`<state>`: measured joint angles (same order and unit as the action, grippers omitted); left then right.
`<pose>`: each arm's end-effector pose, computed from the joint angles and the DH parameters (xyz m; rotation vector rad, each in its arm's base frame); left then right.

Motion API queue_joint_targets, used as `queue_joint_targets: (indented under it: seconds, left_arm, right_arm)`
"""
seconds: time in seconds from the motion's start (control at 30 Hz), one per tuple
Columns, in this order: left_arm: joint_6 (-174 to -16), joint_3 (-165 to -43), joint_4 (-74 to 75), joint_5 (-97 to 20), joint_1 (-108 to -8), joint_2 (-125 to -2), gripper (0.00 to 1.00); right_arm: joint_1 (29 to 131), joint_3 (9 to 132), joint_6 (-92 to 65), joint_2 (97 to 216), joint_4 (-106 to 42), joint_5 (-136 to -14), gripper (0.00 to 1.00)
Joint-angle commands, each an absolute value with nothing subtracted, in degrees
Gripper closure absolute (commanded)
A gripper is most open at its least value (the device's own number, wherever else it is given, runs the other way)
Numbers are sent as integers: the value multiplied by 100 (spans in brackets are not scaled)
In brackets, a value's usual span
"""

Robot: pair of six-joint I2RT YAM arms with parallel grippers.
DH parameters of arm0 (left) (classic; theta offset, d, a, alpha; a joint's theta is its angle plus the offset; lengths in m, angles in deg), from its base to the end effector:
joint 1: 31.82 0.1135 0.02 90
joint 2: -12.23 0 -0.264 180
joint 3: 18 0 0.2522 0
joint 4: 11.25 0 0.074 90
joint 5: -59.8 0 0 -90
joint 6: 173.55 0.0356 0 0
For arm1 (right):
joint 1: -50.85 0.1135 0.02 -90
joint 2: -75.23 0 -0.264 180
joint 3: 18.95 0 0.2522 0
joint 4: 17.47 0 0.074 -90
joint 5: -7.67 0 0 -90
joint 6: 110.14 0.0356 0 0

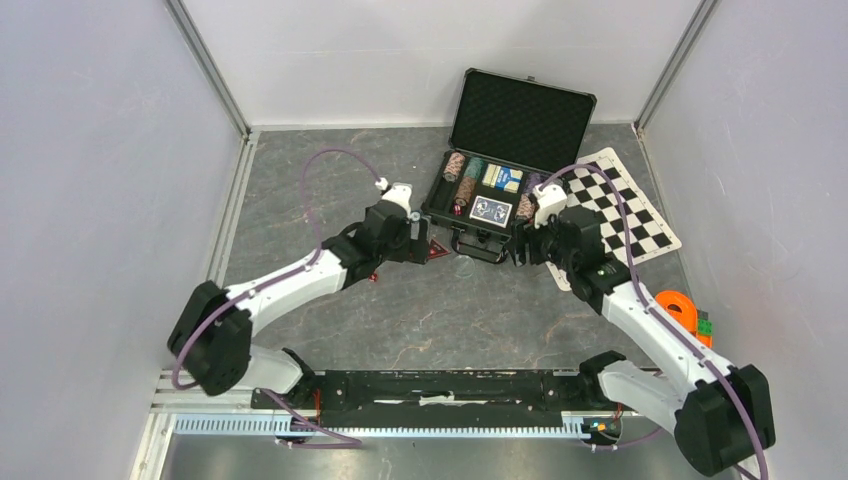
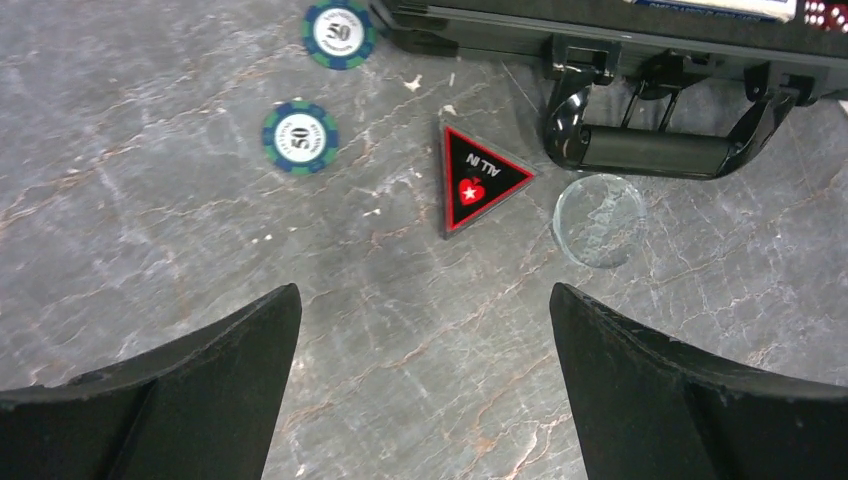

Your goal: Pack up texas hold em set

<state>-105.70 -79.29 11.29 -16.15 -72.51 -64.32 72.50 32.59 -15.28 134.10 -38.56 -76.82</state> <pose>0.2238 -0.1810 0.2374 0.2257 2.2165 -0.3341 0.2124 0.0880 0.2552 -0.3637 2.0548 0.3827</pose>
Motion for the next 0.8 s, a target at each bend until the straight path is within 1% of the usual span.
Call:
queue_joint_targets:
  seconds: [0.0, 0.07, 0.23, 0.3, 0.4, 0.47, 0.53, 0.77]
  left_arm:
    - [-10497, -8812, 1866, -1960, -7399, -7201, 0]
    - [-10462, -9163, 2026, -1897, -7505, -7555, 0]
    - [-10554, -9812, 2300, -1926, -7576, -8395, 0]
    - [-10582, -10032, 2375, -1969, -7577, -8707, 0]
    - [-10622, -10299, 2372, -1982, -7585, -9067, 1]
    - [-10627, -10458, 2363, -1934, -7594, -9262, 4]
    - [-10613, -10596, 2361, -1836, -7611, -9426, 7]
    - [-10714, -10940, 2363, -1602, -7664, -9894, 8]
  right_arm:
    - [7249, 2847, -1183, 12797, -3555, -7741, 26]
    - [7250, 2617, -1081, 12412, -3467, -7991, 23]
    - [7247, 1936, -778, 11389, -3169, -8624, 22]
    - [7247, 1762, -754, 11053, -2983, -8717, 19]
    - [7247, 1772, -812, 10819, -3106, -9045, 19]
    - [7241, 1818, -899, 10692, -3291, -9196, 19]
    - [7247, 1830, -980, 10585, -3296, -9184, 19]
    - [7247, 1798, -935, 10671, -3167, -8767, 19]
